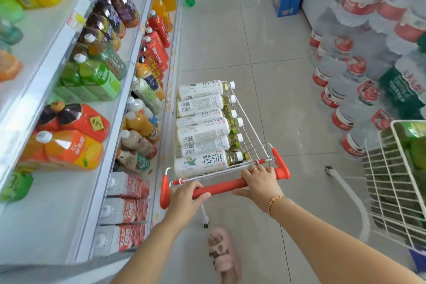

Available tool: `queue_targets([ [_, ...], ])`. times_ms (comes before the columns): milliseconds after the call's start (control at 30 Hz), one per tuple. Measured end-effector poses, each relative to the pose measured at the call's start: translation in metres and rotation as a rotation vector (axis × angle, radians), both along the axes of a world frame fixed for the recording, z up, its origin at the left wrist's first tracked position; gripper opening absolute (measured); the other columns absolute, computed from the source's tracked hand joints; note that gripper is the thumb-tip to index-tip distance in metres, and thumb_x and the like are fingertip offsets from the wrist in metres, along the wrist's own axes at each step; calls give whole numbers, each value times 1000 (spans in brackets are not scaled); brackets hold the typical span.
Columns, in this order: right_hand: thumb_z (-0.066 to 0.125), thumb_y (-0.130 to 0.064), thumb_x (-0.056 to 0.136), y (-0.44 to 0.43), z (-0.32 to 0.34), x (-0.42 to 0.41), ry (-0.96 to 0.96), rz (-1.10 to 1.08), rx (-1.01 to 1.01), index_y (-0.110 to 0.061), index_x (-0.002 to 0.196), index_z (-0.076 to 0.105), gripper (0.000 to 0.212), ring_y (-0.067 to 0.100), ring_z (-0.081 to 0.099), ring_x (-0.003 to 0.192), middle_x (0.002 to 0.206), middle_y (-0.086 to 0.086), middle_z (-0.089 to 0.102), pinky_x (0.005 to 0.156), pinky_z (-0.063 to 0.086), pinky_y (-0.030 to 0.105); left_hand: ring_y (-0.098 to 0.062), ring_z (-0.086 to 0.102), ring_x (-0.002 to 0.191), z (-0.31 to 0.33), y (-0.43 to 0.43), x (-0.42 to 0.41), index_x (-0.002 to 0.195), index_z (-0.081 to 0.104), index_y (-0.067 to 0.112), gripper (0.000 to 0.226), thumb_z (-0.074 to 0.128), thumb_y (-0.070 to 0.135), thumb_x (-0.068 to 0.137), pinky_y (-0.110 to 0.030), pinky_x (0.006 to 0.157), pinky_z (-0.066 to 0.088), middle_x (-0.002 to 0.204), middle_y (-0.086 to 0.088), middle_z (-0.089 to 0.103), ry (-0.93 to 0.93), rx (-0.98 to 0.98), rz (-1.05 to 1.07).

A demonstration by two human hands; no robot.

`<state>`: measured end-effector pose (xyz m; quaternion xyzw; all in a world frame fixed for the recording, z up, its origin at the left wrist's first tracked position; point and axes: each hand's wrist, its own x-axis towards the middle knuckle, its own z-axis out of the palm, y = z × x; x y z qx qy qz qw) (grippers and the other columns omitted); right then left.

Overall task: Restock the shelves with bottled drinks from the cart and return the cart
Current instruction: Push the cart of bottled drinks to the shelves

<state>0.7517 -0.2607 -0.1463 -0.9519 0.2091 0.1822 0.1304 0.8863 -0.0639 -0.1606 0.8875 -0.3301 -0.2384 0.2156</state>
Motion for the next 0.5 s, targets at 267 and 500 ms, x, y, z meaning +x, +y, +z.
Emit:
queue_targets([
  [267, 33, -71, 84, -117, 8, 158, 112, 18, -49, -18, 112, 46, 61, 23, 49, 114, 118, 2, 57, 92, 31, 37, -12, 55, 99, -5, -121, 155, 101, 59, 21, 34, 52, 52, 89, -23, 83, 19, 96, 13, 59, -82, 85, -110],
  [500, 22, -75, 77, -215, 14, 274, 112, 10, -49, -18, 111, 46, 70, 22, 49, 113, 113, 1, 59, 92, 33, 35, -15, 53, 106, 2, -222, 270, 109, 55, 21, 42, 39, 56, 92, -28, 91, 29, 106, 7, 62, -144, 228, -213],
])
